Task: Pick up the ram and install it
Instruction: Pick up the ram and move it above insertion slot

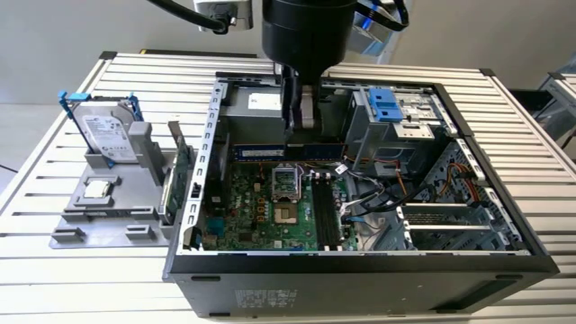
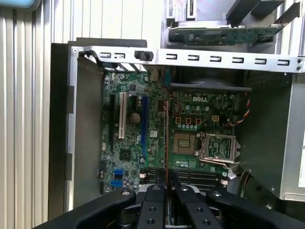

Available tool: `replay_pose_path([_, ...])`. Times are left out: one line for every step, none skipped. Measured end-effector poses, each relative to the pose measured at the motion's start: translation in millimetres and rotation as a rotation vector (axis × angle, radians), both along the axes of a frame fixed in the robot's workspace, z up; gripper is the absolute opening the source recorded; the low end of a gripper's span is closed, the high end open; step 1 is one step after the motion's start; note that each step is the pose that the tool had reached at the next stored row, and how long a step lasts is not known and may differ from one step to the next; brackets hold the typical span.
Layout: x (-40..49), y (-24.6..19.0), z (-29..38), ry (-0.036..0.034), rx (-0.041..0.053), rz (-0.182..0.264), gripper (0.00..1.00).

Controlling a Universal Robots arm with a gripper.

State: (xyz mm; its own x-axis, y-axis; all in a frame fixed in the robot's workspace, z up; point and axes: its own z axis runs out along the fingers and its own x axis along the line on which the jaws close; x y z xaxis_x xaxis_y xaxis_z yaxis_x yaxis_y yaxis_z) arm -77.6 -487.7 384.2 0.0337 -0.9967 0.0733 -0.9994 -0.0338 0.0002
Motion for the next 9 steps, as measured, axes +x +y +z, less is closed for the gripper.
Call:
replay_pose_path([1.7, 0.0, 0.0, 0.0001, 0.0, 0.0, 0.0])
replay_pose_path([3.2, 0.0, 0.0, 0.0001, -0.0001, 0.0, 0.0])
replay_pose_path([4.8, 0.0, 0.0, 0.0001, 0.0, 0.0, 0.0])
replay_pose_path([6.3, 0.0, 0.0, 0.0001, 0.0, 0.0, 0.0])
replay_pose_path([7.6, 0.0, 0.0, 0.0001, 0.0, 0.0, 0.0])
replay_pose_path([9.0, 0.0, 0.0, 0.0002, -0.0001, 0.0, 0.0])
replay_pose_path([10.4, 0.0, 0.0, 0.0002, -0.0001, 0.0, 0.0])
replay_pose_path([11.8, 0.0, 0.0, 0.0002, -0.0001, 0.0, 0.0])
replay_pose_path([13.2, 0.0, 0.0, 0.0002, -0.0001, 0.0, 0.0])
